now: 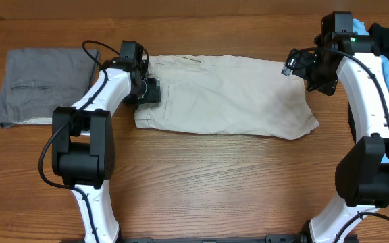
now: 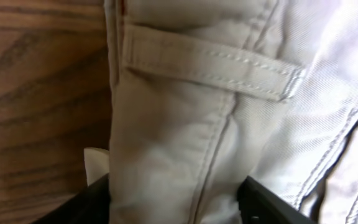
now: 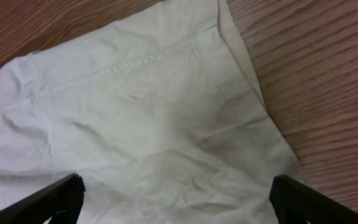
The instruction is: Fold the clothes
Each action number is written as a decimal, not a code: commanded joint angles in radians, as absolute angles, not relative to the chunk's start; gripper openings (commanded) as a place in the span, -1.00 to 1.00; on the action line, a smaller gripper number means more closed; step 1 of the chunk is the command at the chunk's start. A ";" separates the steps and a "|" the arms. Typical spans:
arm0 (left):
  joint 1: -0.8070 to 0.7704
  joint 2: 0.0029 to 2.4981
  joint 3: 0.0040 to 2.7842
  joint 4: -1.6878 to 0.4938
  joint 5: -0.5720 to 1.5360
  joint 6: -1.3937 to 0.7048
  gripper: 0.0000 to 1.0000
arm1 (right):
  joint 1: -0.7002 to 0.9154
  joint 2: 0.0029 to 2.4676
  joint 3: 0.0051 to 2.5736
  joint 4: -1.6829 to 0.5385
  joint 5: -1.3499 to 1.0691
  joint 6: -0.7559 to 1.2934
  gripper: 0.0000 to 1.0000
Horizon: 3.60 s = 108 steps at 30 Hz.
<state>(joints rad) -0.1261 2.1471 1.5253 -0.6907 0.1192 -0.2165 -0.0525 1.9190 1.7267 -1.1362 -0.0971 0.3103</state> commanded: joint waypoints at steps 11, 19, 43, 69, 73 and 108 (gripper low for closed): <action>-0.138 2.206 1.420 -0.656 0.123 -0.243 -0.55 | -0.057 1.920 1.734 -1.131 -0.090 0.307 0.99; -0.138 2.205 1.427 -0.673 0.111 -0.223 -0.92 | -0.057 1.920 1.734 -1.131 -0.091 0.307 1.00; -0.138 2.172 1.834 -1.074 0.038 -0.245 -0.92 | -0.056 1.921 1.732 -1.166 -0.091 0.307 1.00; 0.000 2.171 1.720 -1.156 0.178 -0.113 0.77 | -0.056 1.925 1.722 -1.164 -0.091 0.307 1.00; -0.001 2.171 1.668 -1.145 0.239 -0.086 0.77 | -0.056 1.925 1.722 -1.160 -0.091 0.307 1.00; -0.086 2.171 1.499 -0.974 0.125 -0.156 -0.92 | -0.056 1.924 1.724 -1.182 -0.241 0.293 -0.92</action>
